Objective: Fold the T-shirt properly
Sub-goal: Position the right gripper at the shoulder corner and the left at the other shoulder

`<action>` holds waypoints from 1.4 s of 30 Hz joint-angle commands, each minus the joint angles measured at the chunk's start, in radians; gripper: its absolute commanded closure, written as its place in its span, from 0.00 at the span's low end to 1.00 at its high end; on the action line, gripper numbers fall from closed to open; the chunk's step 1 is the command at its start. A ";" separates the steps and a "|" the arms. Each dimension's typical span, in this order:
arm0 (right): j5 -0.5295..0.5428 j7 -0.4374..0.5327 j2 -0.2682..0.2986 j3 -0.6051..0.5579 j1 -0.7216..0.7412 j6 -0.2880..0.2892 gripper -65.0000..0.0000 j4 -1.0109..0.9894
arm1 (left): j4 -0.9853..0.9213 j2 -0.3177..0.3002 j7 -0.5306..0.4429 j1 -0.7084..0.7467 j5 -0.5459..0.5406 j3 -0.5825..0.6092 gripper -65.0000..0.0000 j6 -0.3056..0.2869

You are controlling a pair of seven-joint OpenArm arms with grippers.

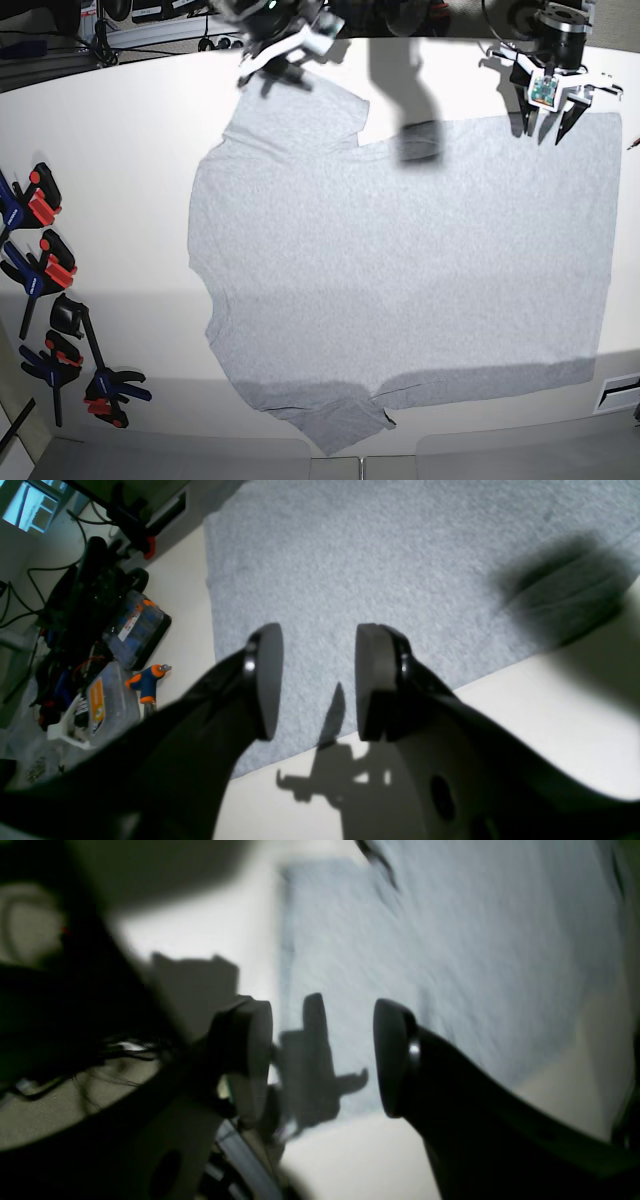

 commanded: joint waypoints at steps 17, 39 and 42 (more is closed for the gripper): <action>0.162 -0.060 0.003 0.076 -0.001 0.130 0.52 0.015 | 0.017 -0.008 -0.024 0.006 0.009 -0.005 0.67 0.013; 0.155 -0.116 0.003 0.238 -0.001 0.168 0.76 -0.129 | 0.017 -0.008 -0.024 0.006 0.009 -0.005 0.67 0.013; 0.154 -0.092 0.003 0.237 -0.001 0.174 1.00 -0.129 | 0.017 -0.009 -0.024 0.006 0.009 -0.005 0.67 0.013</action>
